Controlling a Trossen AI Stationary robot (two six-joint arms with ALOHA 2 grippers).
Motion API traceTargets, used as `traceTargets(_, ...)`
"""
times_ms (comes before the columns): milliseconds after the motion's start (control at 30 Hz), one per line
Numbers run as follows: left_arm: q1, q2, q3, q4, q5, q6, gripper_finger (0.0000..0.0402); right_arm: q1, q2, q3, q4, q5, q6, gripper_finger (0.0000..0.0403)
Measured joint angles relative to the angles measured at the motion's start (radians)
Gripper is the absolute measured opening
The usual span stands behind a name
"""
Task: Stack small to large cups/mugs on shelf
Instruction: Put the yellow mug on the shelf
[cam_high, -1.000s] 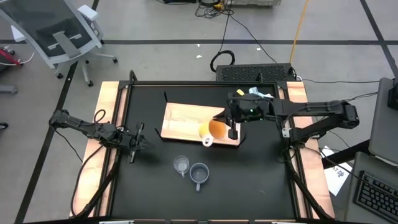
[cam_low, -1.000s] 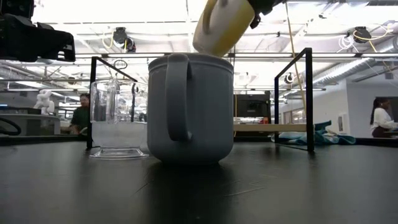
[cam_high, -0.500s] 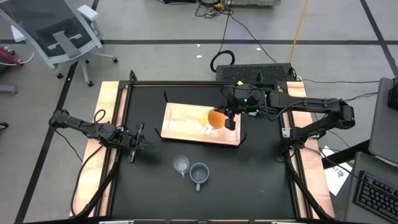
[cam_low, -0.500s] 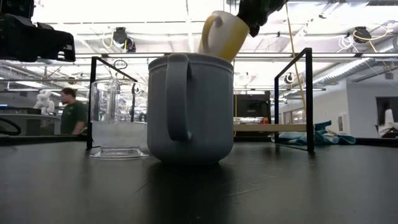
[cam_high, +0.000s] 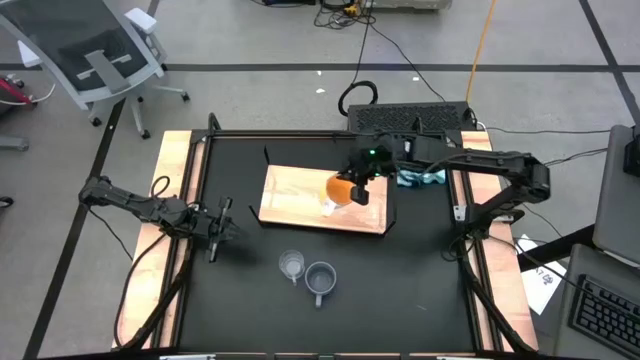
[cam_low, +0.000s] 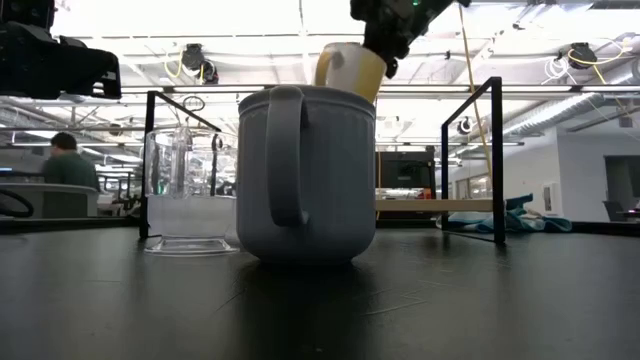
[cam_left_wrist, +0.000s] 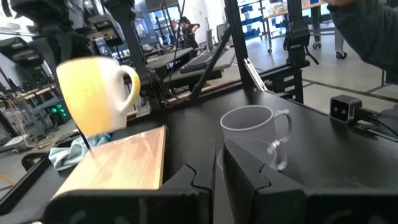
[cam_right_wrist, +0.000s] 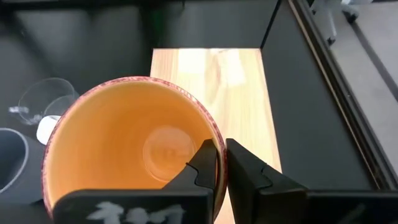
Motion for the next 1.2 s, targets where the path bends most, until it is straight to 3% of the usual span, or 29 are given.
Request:
traceTargets(600, 0.0, 0.0, 0.0, 0.0, 0.0, 0.0, 0.0033, -0.014, 0.257, 0.261, -0.184, 0.007, -0.052, 0.0008)
traceTargets(1200, 0.0, 0.0, 0.0, 0.001, 0.0, 0.0, 0.0033, -0.024, 0.292, 0.265, -0.237, 0.005, -0.161, 0.0008)
